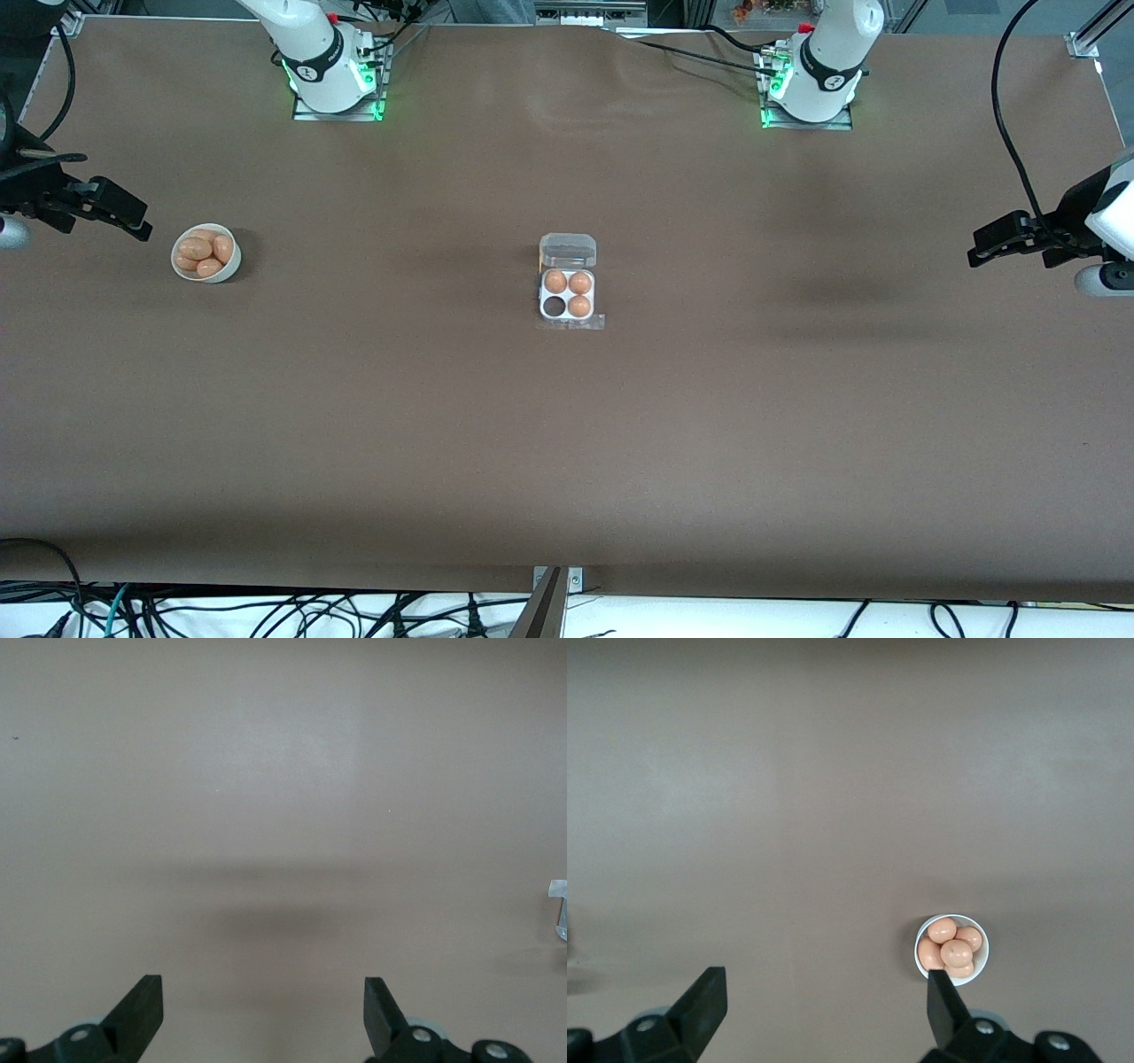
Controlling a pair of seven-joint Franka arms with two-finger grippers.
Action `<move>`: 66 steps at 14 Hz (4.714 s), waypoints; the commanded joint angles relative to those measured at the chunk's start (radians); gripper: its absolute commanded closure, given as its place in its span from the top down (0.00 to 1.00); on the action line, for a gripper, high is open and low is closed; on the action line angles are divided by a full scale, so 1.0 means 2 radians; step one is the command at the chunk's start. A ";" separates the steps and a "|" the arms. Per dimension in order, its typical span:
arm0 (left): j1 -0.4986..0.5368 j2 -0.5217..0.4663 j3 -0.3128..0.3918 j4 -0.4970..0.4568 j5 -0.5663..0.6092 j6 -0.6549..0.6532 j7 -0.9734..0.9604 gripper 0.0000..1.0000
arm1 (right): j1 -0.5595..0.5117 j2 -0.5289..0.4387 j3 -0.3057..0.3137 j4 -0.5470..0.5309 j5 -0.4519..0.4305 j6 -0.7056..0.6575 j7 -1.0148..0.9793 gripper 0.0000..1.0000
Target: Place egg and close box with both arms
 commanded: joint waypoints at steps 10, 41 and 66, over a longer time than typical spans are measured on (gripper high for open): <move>0.002 0.002 0.001 0.008 -0.002 -0.009 0.005 1.00 | -0.002 0.022 -0.002 0.001 0.002 -0.009 -0.014 1.00; 0.002 0.003 0.001 0.008 -0.002 -0.009 0.004 1.00 | -0.048 0.137 -0.133 -0.270 0.028 0.244 -0.175 1.00; 0.002 0.003 0.001 0.008 -0.002 -0.009 0.005 1.00 | -0.045 0.156 -0.130 -0.243 0.046 0.188 -0.174 0.43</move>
